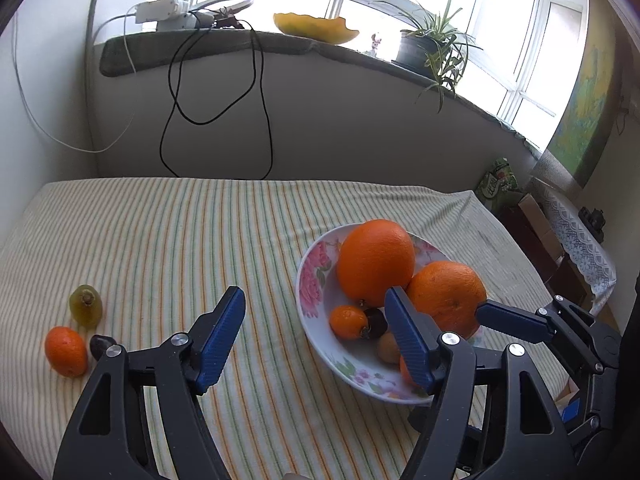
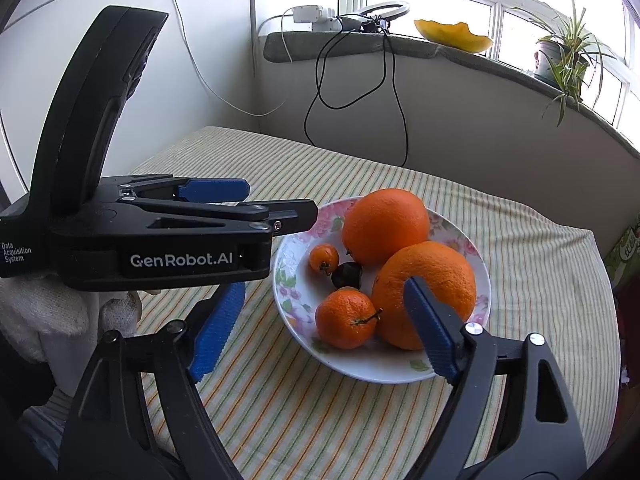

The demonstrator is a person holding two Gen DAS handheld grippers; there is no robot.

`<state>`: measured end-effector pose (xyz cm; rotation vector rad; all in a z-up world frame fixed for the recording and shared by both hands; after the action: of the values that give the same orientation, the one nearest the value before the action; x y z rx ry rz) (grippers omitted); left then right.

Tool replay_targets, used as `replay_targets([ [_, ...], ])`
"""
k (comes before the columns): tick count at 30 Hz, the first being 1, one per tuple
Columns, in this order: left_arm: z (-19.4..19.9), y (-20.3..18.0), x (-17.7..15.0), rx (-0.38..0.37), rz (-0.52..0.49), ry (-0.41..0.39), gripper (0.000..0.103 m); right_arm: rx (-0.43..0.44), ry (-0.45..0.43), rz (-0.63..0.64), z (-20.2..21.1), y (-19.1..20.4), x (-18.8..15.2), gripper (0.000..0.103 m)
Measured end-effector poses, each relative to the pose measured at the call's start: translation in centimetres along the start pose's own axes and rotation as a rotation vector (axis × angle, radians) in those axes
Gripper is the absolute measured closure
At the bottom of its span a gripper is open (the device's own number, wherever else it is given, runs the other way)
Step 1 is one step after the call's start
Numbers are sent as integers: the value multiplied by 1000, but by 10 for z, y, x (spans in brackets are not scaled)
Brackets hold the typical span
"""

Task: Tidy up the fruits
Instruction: 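Withdraw both tools from the plate toward the remaining fruits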

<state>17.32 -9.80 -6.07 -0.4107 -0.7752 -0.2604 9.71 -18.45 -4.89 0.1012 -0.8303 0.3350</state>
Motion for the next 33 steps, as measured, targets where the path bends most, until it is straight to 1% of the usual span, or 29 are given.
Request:
replay_targets([
  [7, 10, 10, -2, 32, -4, -9, 31, 19, -1, 13, 0, 8, 4, 19],
  [15, 27, 31, -3, 66, 13, -29, 31, 54, 3, 32, -2, 21, 7, 19],
  [29, 63, 103, -13, 168, 109, -62, 31, 144, 15, 76, -16, 56, 15, 19],
  [33, 70, 121, -18, 181, 143, -62, 31, 173, 20, 88, -20, 67, 17, 19],
])
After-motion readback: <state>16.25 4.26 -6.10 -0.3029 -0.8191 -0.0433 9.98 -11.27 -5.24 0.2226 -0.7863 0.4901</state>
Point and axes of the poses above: each gripper's, at about its wrist camera, not at the fingertips, and z roughly against the way its jaws point, y to its left, x to its top, the point moved 2 cm from there along -z, roughly the way its jaws point, and after that the axes turned 2 degrees about z, right-handed, at the moved point
